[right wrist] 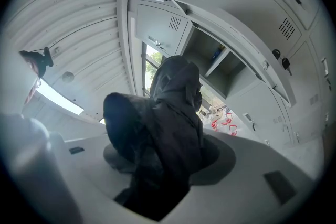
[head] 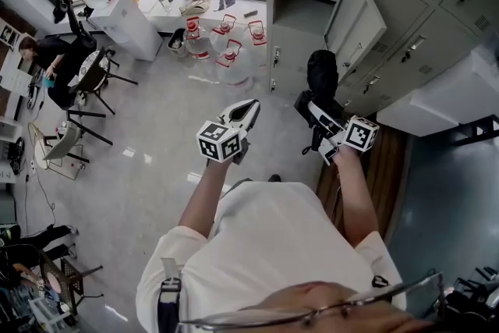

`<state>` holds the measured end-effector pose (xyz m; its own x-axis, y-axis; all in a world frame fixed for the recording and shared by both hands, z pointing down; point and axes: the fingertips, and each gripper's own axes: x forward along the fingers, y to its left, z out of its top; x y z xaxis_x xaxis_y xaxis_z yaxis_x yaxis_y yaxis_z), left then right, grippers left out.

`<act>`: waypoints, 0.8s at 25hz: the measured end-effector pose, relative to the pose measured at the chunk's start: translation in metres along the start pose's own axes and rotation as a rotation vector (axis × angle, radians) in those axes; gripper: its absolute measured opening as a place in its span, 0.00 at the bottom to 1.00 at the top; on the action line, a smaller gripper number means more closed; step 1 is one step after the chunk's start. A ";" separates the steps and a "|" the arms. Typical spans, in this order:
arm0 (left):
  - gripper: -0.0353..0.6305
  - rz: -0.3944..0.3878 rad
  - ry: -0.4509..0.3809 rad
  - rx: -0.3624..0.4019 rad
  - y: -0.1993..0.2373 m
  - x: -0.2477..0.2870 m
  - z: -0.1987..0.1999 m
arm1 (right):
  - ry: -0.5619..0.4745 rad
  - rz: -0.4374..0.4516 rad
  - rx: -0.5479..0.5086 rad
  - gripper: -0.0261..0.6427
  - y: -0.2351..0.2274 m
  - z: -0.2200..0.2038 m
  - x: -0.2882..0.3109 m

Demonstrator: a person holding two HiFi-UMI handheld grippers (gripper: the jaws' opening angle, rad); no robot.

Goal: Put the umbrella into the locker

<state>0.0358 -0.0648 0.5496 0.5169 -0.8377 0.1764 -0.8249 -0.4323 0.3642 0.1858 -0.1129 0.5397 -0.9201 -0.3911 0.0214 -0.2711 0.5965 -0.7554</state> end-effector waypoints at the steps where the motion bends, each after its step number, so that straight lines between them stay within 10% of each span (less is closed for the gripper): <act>1: 0.06 0.001 0.004 -0.001 0.001 0.004 0.000 | -0.001 0.000 0.004 0.40 -0.003 0.002 0.001; 20: 0.06 -0.098 0.056 -0.006 0.078 0.064 0.037 | -0.056 -0.114 -0.021 0.40 -0.041 0.043 0.072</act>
<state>-0.0039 -0.1647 0.5552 0.6073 -0.7714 0.1904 -0.7684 -0.5094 0.3874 0.1427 -0.1957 0.5446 -0.8659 -0.4955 0.0690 -0.3794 0.5605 -0.7362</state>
